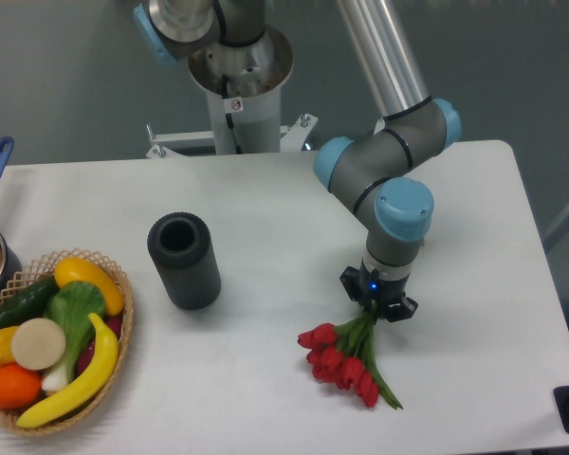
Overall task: Pick up the flowers from the table
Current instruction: 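Lift the tulip bunch up off the table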
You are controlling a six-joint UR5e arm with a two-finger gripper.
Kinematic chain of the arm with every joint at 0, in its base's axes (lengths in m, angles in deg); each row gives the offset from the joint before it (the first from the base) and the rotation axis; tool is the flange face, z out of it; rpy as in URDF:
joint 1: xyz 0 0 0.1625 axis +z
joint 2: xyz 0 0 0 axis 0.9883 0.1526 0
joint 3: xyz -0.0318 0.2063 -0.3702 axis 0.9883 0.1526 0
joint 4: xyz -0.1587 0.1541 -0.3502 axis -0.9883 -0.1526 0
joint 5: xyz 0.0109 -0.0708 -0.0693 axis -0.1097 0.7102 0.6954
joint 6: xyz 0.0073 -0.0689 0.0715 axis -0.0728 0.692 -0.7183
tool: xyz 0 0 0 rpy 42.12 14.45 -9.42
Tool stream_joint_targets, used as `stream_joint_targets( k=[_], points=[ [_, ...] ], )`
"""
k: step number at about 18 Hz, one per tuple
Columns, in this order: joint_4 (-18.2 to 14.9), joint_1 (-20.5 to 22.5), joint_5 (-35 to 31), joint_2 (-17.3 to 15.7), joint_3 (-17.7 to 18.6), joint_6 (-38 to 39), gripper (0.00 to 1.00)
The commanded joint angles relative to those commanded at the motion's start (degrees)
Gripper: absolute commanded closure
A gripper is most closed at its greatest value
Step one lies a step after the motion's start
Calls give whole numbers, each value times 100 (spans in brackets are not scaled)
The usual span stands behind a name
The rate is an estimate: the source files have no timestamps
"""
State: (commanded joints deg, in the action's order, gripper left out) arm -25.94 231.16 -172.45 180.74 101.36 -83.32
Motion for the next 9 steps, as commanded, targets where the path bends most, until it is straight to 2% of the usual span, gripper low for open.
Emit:
stream_joint_targets(
  k=[2,6,9],
  points=[
    [0,52,9,-131,-53,335,100],
    [-35,289,9,-474,-97,283,100],
    [-123,351,9,-554,-429,248,100]
  ],
)
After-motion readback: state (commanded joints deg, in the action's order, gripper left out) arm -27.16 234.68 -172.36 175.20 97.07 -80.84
